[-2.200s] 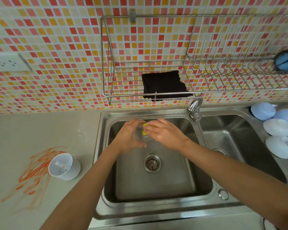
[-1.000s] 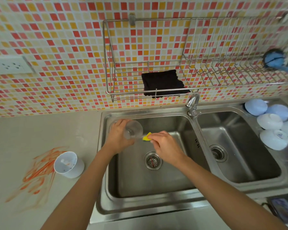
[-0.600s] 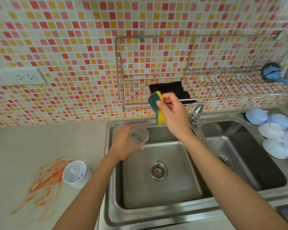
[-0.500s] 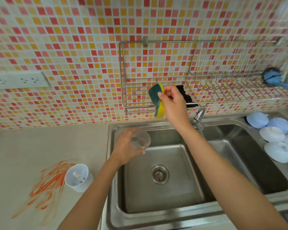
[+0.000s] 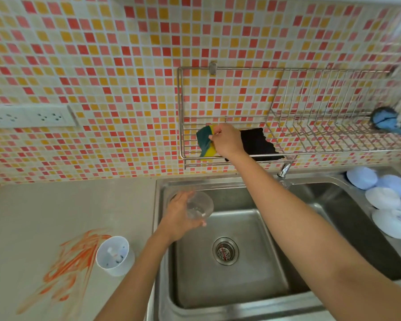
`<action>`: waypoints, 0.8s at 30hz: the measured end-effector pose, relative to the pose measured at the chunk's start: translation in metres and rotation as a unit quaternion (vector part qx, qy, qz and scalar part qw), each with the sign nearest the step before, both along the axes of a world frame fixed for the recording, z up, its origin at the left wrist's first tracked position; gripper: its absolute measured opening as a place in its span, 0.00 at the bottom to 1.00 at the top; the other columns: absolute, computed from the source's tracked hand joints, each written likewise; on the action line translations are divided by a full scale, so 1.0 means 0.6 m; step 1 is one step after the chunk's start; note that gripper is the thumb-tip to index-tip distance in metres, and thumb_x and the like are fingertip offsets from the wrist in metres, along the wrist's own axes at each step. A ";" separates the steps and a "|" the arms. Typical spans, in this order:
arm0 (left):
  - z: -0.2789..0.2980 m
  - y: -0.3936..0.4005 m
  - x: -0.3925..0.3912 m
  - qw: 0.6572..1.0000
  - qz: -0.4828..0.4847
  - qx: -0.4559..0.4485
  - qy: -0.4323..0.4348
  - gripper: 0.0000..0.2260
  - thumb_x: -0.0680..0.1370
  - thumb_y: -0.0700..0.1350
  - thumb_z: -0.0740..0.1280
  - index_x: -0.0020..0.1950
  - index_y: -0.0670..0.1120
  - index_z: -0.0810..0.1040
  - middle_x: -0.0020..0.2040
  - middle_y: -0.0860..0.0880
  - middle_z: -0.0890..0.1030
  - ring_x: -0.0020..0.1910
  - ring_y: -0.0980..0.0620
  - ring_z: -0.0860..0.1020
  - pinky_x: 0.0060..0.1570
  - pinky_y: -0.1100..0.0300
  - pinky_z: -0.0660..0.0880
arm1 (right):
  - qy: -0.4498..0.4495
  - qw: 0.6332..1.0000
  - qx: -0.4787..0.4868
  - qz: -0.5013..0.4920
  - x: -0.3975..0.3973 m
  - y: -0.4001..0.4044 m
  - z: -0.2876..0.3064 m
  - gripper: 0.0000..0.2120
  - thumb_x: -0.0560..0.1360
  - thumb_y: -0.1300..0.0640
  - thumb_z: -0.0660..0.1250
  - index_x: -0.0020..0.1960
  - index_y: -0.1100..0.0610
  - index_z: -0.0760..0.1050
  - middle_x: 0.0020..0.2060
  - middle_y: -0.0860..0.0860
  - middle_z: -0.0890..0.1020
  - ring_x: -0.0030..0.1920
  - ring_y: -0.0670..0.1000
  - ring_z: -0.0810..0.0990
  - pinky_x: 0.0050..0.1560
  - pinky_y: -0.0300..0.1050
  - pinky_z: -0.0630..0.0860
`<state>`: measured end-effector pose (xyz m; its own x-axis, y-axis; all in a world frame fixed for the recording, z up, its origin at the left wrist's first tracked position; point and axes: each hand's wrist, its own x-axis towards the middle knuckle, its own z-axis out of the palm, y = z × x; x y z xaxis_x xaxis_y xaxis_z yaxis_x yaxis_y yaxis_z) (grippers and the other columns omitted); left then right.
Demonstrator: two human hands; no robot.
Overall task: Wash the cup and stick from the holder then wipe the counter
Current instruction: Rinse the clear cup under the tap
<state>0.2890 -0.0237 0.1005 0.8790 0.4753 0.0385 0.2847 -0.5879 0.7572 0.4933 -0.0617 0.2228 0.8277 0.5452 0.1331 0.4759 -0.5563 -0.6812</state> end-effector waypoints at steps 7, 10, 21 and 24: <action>-0.012 -0.018 0.001 1.000 0.027 -0.015 -0.001 0.42 0.62 0.53 0.81 0.71 0.49 0.67 0.66 0.53 0.72 0.63 0.53 0.71 0.65 0.56 0.70 | -0.083 0.992 -0.092 -0.022 0.031 0.002 -0.025 0.08 0.77 0.62 0.65 0.56 0.60 0.76 0.51 0.57 0.80 0.50 0.57 0.79 0.45 0.48 0.76; -0.017 -0.034 0.007 0.999 0.040 -0.011 -0.001 0.42 0.61 0.53 0.81 0.71 0.48 0.68 0.65 0.53 0.73 0.62 0.53 0.72 0.63 0.57 0.71 | -0.121 0.992 0.008 -0.013 0.018 -0.007 -0.018 0.11 0.78 0.63 0.63 0.59 0.56 0.77 0.54 0.55 0.80 0.52 0.55 0.79 0.50 0.47 0.77; -0.043 -0.121 0.072 0.996 0.044 -0.065 0.034 0.44 0.59 0.50 0.83 0.70 0.48 0.67 0.65 0.52 0.73 0.64 0.53 0.73 0.66 0.54 0.70 | -0.205 0.953 0.221 0.042 -0.018 -0.302 -0.153 0.06 0.75 0.60 0.64 0.45 0.59 0.81 0.39 0.48 0.81 0.39 0.46 0.76 0.42 0.38 0.73; -0.051 -0.152 0.109 0.996 0.040 -0.067 0.046 0.43 0.59 0.50 0.83 0.69 0.48 0.66 0.63 0.53 0.74 0.62 0.55 0.73 0.62 0.60 0.70 | -0.150 0.980 0.132 -0.023 0.031 -0.392 -0.230 0.04 0.73 0.61 0.67 0.45 0.58 0.81 0.38 0.49 0.81 0.37 0.47 0.77 0.41 0.44 0.77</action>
<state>0.3543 -0.1150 0.0702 0.8347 0.5397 -0.1096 0.3988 -0.4552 0.7961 0.5121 -0.2972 0.0851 0.7528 0.4226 0.5046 0.6550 -0.4050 -0.6379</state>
